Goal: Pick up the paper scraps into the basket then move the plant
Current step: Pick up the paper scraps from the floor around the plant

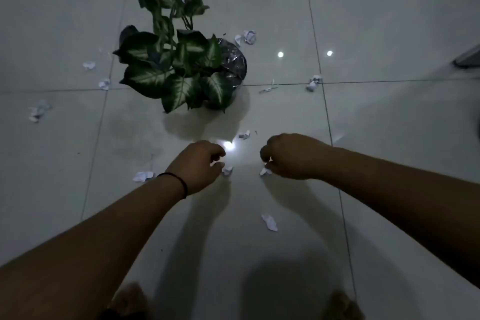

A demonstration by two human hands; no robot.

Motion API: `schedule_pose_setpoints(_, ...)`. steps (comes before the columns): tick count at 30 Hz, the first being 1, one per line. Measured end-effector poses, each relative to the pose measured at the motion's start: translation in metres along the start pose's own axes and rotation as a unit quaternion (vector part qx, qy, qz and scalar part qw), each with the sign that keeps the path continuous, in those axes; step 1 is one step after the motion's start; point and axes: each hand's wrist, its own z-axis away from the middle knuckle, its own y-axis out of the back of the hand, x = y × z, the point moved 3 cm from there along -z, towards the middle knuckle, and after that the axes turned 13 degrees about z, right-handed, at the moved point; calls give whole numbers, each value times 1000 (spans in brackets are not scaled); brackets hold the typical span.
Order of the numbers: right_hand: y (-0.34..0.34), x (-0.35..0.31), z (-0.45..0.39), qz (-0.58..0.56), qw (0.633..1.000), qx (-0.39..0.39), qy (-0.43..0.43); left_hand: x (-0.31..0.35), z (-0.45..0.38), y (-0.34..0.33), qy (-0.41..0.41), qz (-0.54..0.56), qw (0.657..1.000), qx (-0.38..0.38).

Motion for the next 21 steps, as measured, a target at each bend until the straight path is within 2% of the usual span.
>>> schedule_pose_setpoints(7, -48, -22, -9, 16, 983, -153, 102, -21, -14, -32, 36, -29, 999, -19)
schedule_pose_setpoints(11, -70, -30, -1, 11, 978, -144, 153, -34, -12, -40, 44, -65, 997, -19)
schedule_pose_setpoints(21, -104, -51, 15, 52, 967, -30, 246, -43, -24, -61, 70, -63, 995, -15)
